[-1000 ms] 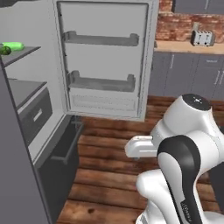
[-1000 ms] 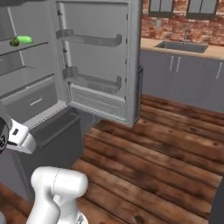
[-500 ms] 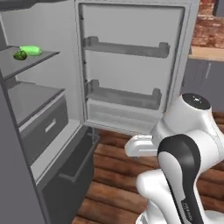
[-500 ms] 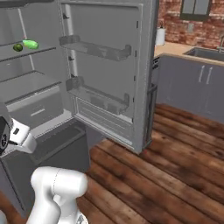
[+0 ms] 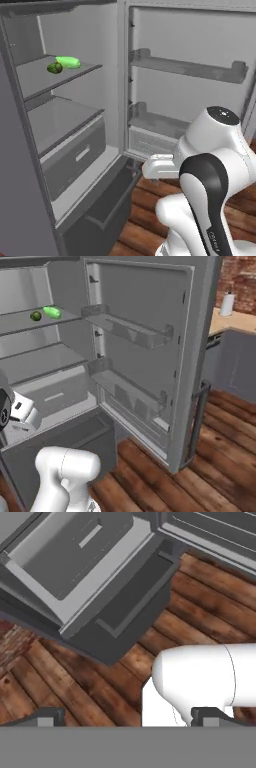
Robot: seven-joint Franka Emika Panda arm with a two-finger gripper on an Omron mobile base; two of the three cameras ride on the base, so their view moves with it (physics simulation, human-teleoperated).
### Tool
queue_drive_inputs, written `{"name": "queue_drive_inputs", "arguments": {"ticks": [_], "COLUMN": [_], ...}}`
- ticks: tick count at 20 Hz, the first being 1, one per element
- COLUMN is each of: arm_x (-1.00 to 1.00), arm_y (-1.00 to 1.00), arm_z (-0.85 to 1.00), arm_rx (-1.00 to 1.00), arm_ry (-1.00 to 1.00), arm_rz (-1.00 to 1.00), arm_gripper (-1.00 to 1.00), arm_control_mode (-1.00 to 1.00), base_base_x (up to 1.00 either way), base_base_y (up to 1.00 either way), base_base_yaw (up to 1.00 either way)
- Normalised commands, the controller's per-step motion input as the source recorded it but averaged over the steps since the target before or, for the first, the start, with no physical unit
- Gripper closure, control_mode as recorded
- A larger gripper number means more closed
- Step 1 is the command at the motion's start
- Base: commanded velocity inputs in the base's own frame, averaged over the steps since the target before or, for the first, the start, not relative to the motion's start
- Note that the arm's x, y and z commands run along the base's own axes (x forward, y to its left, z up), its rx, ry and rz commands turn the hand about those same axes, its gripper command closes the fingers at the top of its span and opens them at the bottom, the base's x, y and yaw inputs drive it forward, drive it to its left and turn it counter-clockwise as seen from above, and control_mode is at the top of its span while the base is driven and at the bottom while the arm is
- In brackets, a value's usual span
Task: Gather the corn and avocado from the fridge and place them on a tray on the dining counter. Then gather the steak and chicken drumstick from the fridge and place them on the other tray.
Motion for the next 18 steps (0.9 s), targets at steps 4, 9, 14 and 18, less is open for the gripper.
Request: {"name": "queue_drive_inputs", "arguments": {"ticks": [4, 9, 14, 18], "arm_x": [0.00, 0.00, 0.00, 0.00], "arm_y": [0.00, 0.00, 0.00, 0.00], "arm_z": [0.00, 0.00, 0.00, 0.00], "arm_rx": [0.00, 0.00, 0.00, 0.00], "arm_ry": [0.00, 0.00, 0.00, 0.00], "arm_rz": [0.00, 0.00, 0.00, 0.00], "arm_gripper": [-1.00, -1.00, -1.00, -1.00], "arm_control_mode": [1.00, 1.00, 1.00, 1.00], "base_base_x": [0.63, 0.58, 0.46, 0.44], "base_base_y": [0.03, 0.05, 0.00, 0.00], "base_base_yaw": [0.34, 0.33, 0.30, 0.29]}}
